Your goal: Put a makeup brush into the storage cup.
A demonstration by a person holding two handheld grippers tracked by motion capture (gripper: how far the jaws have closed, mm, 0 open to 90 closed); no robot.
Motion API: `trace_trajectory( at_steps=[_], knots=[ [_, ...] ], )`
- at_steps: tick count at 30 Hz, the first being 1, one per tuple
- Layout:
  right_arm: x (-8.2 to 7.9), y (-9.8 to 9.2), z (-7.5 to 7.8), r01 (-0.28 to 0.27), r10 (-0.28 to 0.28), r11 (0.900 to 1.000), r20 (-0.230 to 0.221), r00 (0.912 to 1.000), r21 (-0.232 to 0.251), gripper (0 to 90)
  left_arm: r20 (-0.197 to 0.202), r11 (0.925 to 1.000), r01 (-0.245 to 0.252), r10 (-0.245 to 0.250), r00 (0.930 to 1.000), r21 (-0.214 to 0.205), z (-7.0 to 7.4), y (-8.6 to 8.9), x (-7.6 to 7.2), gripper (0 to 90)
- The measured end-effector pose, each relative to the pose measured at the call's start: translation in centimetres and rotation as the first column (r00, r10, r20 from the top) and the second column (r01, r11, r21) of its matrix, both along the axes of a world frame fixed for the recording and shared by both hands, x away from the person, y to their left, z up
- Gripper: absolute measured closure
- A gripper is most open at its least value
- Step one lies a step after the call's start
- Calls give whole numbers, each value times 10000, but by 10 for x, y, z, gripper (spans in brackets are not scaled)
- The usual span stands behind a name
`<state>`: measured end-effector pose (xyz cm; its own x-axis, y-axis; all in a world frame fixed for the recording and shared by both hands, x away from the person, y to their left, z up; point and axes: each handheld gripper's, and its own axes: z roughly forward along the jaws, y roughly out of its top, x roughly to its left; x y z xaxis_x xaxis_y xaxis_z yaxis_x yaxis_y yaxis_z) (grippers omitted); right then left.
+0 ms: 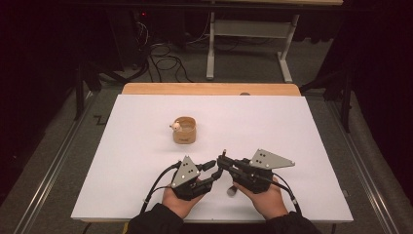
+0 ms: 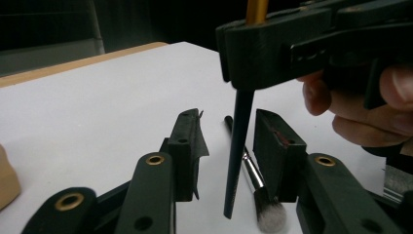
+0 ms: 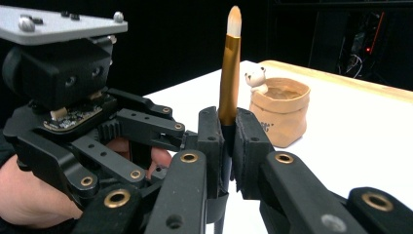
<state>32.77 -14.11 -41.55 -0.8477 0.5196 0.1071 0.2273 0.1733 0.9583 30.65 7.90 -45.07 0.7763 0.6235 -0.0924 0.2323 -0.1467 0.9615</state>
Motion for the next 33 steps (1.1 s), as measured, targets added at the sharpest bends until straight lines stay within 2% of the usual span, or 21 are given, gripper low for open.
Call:
trace_trajectory(
  at_steps=[4,20,33],
  knots=[
    [-2,3,-2,-71,70,9998,-21,10000,-168,846,-19,10000,76,-76,10000,-32,0,-1,0,670],
    [-2,6,-4,-139,139,9996,-16,9999,-252,845,100,9998,171,-171,9998,-49,0,-1,-2,814],
    [-2,6,-4,-136,136,9997,-25,9999,-209,838,189,9998,183,-183,9997,-22,0,-2,-2,833]
  ],
)
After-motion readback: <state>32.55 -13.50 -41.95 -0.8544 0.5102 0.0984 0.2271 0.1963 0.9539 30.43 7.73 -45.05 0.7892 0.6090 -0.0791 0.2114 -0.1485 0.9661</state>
